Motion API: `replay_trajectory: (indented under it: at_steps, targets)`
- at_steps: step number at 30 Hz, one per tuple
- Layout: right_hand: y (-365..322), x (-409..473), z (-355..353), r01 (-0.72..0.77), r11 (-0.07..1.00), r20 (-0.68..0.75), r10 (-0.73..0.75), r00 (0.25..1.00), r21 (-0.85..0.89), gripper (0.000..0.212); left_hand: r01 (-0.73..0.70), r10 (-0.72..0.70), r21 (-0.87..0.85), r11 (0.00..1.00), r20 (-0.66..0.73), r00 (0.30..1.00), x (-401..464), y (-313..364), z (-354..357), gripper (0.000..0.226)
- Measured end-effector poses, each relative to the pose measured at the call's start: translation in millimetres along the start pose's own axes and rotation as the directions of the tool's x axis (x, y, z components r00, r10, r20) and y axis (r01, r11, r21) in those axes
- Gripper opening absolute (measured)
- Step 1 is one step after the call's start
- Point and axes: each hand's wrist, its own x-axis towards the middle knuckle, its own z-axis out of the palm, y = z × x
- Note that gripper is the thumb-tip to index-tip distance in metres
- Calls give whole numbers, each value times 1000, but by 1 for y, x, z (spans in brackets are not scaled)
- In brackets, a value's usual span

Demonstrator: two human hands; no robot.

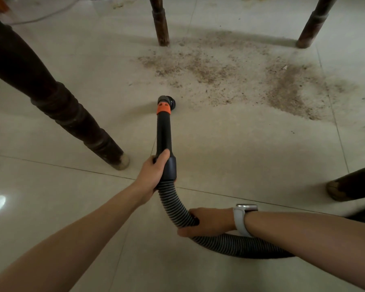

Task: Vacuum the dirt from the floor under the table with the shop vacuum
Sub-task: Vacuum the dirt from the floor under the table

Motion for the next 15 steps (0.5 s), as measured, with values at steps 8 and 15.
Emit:
replay_trajectory:
  at_steps: [8, 15]
  targets:
    - [1, 1, 7, -42, 999, 38, 43, 998, -17, 53, -15, 15, 5, 1000, 38, 999, -9, -8, -7, 46]
    - [3, -3, -5, -46, 998, -87, 49, 995, 36, 48, -3, 4, -18, 1000, 84, 996, -1, 15, 5, 41]
